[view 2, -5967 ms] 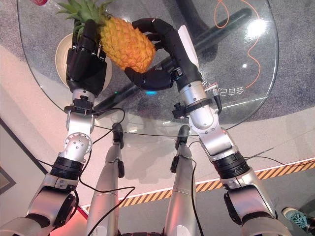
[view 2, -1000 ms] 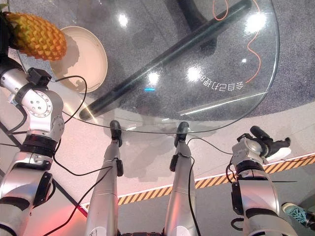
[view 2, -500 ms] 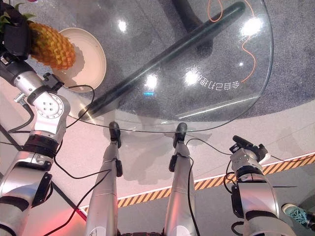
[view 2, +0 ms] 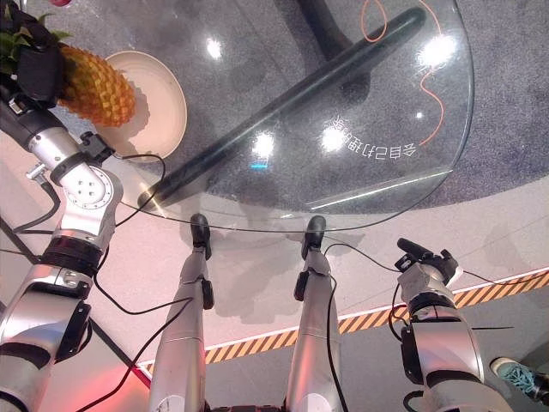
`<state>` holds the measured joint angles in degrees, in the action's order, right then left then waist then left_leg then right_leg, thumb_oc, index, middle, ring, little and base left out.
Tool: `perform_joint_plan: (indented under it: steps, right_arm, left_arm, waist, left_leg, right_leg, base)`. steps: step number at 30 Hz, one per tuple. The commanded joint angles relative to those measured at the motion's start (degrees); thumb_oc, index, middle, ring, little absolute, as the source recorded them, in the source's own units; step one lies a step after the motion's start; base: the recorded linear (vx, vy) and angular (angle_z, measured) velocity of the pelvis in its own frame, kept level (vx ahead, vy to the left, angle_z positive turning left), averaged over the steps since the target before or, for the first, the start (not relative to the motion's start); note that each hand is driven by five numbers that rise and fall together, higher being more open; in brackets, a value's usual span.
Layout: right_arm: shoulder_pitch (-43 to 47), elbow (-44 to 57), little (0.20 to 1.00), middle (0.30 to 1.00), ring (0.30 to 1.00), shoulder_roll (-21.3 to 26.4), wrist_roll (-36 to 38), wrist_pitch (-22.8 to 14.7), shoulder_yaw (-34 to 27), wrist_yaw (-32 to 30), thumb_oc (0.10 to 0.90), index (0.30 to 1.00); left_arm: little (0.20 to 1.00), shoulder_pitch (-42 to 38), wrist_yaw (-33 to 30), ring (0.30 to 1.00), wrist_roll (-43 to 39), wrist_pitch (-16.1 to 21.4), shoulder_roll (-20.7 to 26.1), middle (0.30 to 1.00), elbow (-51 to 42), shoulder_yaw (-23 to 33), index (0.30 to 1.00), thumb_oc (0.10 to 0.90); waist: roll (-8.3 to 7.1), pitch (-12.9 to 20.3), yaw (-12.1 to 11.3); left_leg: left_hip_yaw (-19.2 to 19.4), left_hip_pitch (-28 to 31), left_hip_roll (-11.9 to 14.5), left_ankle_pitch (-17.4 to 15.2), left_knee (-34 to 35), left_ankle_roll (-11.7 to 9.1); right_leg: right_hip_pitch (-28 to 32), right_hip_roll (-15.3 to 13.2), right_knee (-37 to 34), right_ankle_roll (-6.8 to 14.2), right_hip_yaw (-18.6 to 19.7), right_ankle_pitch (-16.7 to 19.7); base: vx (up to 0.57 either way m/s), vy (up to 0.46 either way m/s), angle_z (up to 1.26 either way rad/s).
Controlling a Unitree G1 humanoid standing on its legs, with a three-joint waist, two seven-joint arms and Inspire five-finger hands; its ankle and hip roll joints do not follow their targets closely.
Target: Pick up the fruit to the plate
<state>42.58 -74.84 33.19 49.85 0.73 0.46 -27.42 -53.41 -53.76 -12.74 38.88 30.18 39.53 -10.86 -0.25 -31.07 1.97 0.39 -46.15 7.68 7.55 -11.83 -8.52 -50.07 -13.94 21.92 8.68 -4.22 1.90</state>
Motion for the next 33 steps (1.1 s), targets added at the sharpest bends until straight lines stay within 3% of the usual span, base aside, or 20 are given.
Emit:
perform_joint_plan:
  steps: [1,33]
  right_arm:
    - [-3.45,-1.22,0.900,0.900,0.900,0.94,-1.39,-1.12,2.07,-2.44,0.800,0.900]
    - [-2.21,-1.36,0.900,0.900,0.900,1.01,-2.61,-2.38,2.57,-2.83,0.800,0.900]
  left_arm:
    - [0.200,-6.33,0.01,0.300,4.28,4.66,3.75,0.300,-1.26,1.65,0.300,0.100]
    - [0.200,-9.07,2.98,0.300,2.63,4.61,4.25,0.300,1.92,-0.63,0.300,0.100]
  waist:
    - [-2.13,1.28,-1.03]
    - [-2.29,1.28,-0.40]
  left_leg:
    - [1.04,-0.19,-1.58,-8.09,-6.58,2.31]
    - [1.26,-0.34,-1.43,-8.08,-6.36,2.11]
  right_leg:
    - [3.32,3.27,-5.40,-1.69,-2.93,0.53]
    - [3.06,3.56,-5.84,-1.64,-2.47,0.72]
  base:
    - [0.00,0.000,0.00]
    - [0.00,0.000,0.00]
